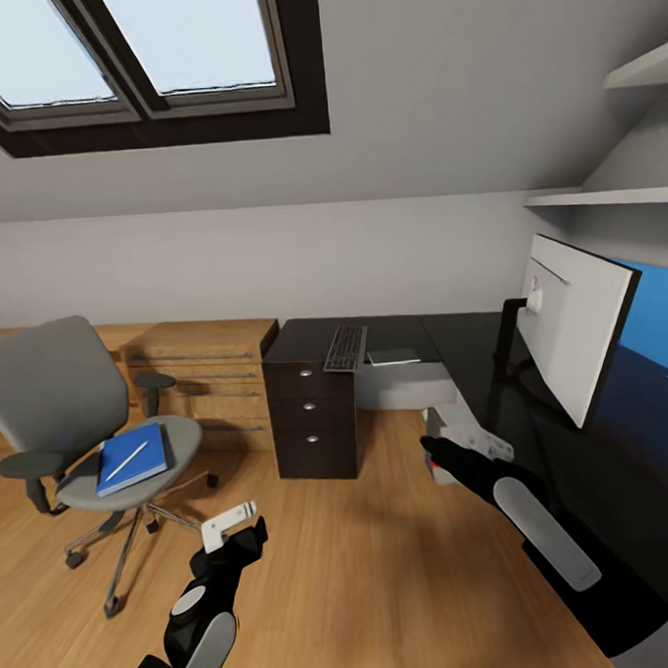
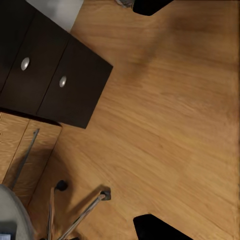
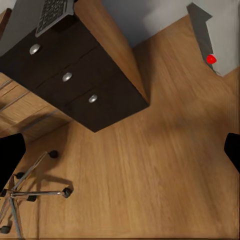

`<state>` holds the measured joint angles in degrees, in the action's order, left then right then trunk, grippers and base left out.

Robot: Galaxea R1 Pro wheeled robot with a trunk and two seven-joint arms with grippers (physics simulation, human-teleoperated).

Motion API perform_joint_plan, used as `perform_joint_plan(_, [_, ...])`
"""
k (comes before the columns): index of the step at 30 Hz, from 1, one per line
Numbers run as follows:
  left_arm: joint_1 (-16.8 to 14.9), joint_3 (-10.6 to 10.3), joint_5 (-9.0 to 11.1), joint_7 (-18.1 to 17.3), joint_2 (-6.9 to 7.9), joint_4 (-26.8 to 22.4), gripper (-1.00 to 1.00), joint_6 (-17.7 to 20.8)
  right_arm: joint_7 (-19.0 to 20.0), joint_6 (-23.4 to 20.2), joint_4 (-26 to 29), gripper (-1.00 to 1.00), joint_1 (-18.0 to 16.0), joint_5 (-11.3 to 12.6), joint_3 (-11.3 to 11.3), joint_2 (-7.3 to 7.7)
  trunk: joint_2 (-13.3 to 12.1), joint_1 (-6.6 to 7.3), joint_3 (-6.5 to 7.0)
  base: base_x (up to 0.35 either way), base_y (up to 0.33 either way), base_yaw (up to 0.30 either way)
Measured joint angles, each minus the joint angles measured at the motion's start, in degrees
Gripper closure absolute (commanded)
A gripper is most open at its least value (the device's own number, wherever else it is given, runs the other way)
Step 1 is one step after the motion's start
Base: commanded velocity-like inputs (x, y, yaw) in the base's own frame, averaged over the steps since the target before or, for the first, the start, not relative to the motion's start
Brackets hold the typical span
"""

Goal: In the bedroom, organize the workspace by keeping the computer under the desk, ensuring the monitor is on the desk, placing the keyboard on the desk next to the monitor, placing the mouse on the desk next to the keyboard, moving the folder from the swivel chair onto the desk next to the mouse, stacking the notebook on top of the folder with the pen on top of the notebook, and positioning the swivel chair next to the desk.

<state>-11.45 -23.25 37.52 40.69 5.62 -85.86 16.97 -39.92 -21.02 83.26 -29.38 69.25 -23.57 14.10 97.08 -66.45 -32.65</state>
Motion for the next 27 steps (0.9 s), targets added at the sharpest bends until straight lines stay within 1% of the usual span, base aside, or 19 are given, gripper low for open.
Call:
perform_joint_plan(2, [0.0, 0.0, 0.0, 0.0, 0.49, -0.1, -1.00, 0.0, 0.0, 0.0, 0.2, -1.00, 0.0, -0.5, -0.1, 0.00, 0.0, 0.00, 0.00, -0.336, 0.000, 0.000])
perform_joint_plan(7, [0.0, 0.0, 0.1, 0.0, 0.87, -0.2, -1.00, 0.0, 0.0, 0.0, 0.4, -1.00, 0.0, -1.0, -0.2, 0.00, 0.0, 0.00, 0.00, -0.335, -0.033, 0.000])
perform_joint_plan(20, [0.0, 0.0, 0.1, 0.0, 1.00, -0.2, -1.00, 0.0, 0.0, 0.0, 0.4, -1.00, 0.0, -1.1, -0.2, 0.00, -5.2, 2.86, 2.33, -0.299, -0.170, 0.000])
perform_joint_plan(27, [0.0, -0.1, 0.2, 0.0, 0.93, -0.2, -1.00, -0.1, 0.0, 0.0, 0.4, -1.00, 0.0, -1.2, -0.1, 0.02, -8.0, 4.42, 3.59, -0.092, -0.056, 0.000])
